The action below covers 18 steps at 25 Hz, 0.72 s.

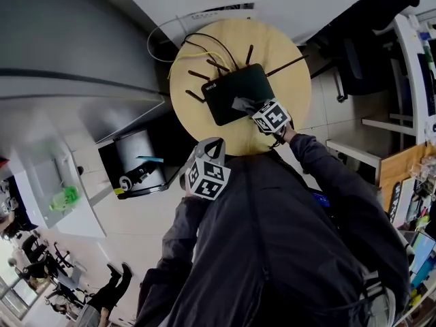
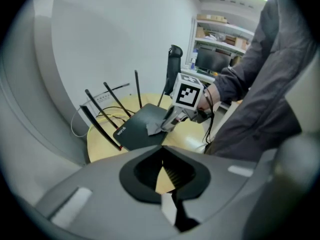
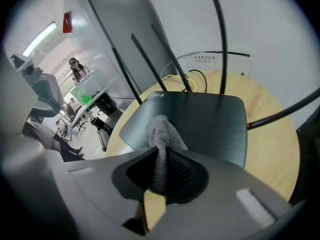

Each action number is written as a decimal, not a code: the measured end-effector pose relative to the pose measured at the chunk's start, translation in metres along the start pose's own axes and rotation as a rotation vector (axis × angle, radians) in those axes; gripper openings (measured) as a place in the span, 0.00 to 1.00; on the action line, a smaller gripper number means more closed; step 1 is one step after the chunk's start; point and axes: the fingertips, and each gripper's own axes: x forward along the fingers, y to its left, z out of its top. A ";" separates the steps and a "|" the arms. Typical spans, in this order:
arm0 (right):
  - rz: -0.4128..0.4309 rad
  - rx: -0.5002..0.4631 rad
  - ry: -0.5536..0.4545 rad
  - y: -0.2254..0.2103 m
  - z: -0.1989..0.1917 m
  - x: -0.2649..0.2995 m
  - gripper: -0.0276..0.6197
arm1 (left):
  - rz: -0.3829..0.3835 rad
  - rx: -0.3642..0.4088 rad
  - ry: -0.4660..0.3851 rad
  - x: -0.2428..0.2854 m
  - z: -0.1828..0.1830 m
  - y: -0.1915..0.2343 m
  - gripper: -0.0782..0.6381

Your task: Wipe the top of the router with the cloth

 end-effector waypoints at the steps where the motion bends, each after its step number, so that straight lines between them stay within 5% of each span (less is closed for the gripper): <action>1: -0.010 0.011 0.000 -0.009 -0.003 -0.005 0.09 | -0.001 0.003 0.000 0.002 0.003 -0.001 0.11; 12: -0.031 0.103 -0.022 -0.086 -0.028 -0.049 0.09 | 0.001 0.011 0.019 0.016 0.024 -0.014 0.11; 16: -0.060 -0.035 -0.010 -0.072 -0.020 -0.050 0.09 | 0.015 0.001 0.031 0.019 0.028 -0.020 0.11; 18: 0.001 -0.132 -0.038 -0.038 -0.012 -0.047 0.09 | 0.027 -0.015 0.037 0.016 0.026 -0.021 0.11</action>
